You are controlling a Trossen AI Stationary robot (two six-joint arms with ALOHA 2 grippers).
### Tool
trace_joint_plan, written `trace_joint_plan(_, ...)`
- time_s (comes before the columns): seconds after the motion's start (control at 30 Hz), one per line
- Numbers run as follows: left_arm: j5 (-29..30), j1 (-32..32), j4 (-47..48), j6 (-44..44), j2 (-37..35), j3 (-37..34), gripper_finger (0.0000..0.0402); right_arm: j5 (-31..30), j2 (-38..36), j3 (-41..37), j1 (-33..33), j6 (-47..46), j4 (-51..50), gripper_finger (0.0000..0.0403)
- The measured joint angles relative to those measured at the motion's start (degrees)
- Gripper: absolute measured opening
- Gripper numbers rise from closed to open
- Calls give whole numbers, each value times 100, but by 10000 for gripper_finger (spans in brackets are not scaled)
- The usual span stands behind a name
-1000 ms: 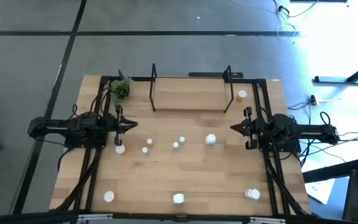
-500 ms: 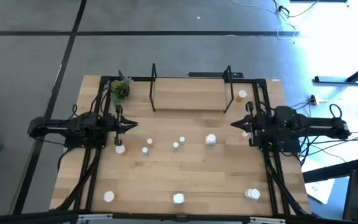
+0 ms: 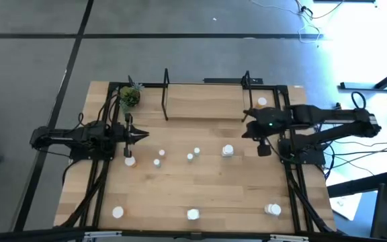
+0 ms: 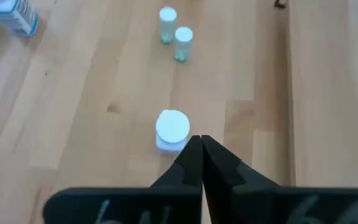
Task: Pick and place medicine bottles onto shelf by color
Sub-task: Put the top white pill bottle on the shelf
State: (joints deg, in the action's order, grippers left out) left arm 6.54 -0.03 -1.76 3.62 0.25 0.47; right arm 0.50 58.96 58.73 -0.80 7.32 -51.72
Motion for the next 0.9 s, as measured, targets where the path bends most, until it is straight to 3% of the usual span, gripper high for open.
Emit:
trace_joint_plan(0.2,-1,0,0,-2,1,0,27,-173,737,941,53,-699,-409,27)
trace_joint_plan(0.37,0,0,0,-2,0,-2,27,-199,1164,1394,114,-744,-514,58)
trace_joint_plan(0.6,0,0,2,0,2,0,27,-197,1571,1487,109,-944,-523,133)
trace_joint_plan(0.9,0,2,2,0,0,-2,27,-127,1972,1487,109,-93,-541,207)
